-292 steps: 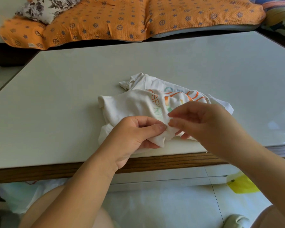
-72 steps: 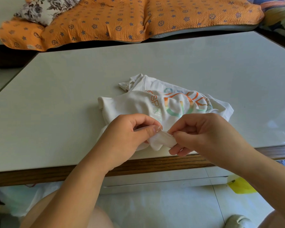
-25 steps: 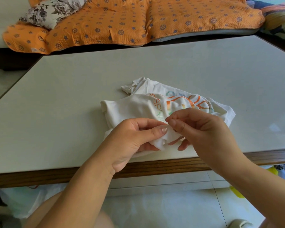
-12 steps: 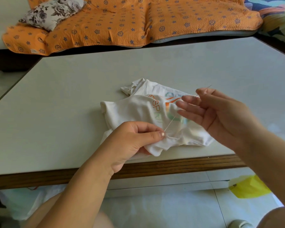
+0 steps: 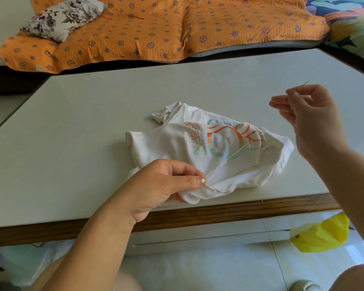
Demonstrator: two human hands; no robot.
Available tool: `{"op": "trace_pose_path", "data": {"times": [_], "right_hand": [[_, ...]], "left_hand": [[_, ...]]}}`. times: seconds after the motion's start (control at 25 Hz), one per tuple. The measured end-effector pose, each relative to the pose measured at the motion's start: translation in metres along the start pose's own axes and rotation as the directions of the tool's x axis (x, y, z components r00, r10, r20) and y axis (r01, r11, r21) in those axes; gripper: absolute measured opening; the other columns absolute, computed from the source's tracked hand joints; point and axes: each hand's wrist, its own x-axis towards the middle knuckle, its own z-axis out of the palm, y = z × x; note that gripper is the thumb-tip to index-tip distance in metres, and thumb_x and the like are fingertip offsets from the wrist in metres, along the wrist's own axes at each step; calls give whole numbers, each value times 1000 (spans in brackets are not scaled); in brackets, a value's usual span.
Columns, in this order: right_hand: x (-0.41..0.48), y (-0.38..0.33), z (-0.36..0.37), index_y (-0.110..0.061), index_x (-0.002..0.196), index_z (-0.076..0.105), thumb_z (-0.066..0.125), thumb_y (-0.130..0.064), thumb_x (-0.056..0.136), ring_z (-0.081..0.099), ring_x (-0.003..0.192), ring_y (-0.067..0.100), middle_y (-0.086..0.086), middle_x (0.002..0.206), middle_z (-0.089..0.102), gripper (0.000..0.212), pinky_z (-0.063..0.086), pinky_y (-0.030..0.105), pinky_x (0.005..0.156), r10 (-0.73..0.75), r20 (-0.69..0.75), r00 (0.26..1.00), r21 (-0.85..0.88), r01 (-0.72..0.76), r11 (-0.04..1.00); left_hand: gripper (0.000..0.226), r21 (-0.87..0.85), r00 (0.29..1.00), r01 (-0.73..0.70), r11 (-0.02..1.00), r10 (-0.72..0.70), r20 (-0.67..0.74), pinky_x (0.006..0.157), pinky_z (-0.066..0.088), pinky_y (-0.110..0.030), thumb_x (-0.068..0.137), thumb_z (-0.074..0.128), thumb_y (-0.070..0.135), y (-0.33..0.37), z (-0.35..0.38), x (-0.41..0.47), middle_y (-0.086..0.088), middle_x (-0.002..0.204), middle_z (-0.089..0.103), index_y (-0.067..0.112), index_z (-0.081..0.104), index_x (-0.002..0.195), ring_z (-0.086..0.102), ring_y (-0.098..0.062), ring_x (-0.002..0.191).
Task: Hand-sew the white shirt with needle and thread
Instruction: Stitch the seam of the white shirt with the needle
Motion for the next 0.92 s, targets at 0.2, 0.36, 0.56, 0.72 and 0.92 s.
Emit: {"op": "trace_pose_path", "data": {"times": [0.2,0.36,0.56,0.72,0.92], "right_hand": [[1,5,-10,-34,85,51,52,-24,98,68,89,2,-11,86,71,16,42,9,71,-185,-47,982,-348,157,924],[0,7,-17,-23,101,55,49,-25,99,66,90,4,-8,87,70,6,42,12,70,-197,-56,979,-431,154,889],[-42,-19,6,-15,88,56,53,-13,96,64,54,18,6,83,74,8,46,29,48,8,165,986,-317,45,947],[-112,-33,24,-8,86,59,56,-12,94,72,62,30,10,82,74,10,51,32,46,351,572,741,-339,-177,924],[-117,-33,22,-4,87,61,58,-10,93,74,72,23,13,75,74,9,61,28,66,303,537,787,-249,-195,949]], "left_hand": [[6,14,1000,2,1000,-2,11,49,45,-11,66,73,16,4,-2,-3,2,62,68,13,74,71,62,-3,54],[11,80,1000,-1,997,-1,21,43,39,-7,83,65,0,5,0,-4,5,53,64,6,70,75,56,0,45],[9,27,998,-60,998,60,-11,54,50,-13,66,73,19,3,5,-1,1,68,71,15,77,72,63,-5,59],[14,-54,993,-99,994,95,-75,44,43,-9,66,72,22,5,10,-2,-1,66,70,13,75,77,59,-1,47],[15,69,983,-140,988,147,-108,67,53,-16,66,75,25,-1,3,-2,2,82,77,26,80,81,70,-5,77]]}}
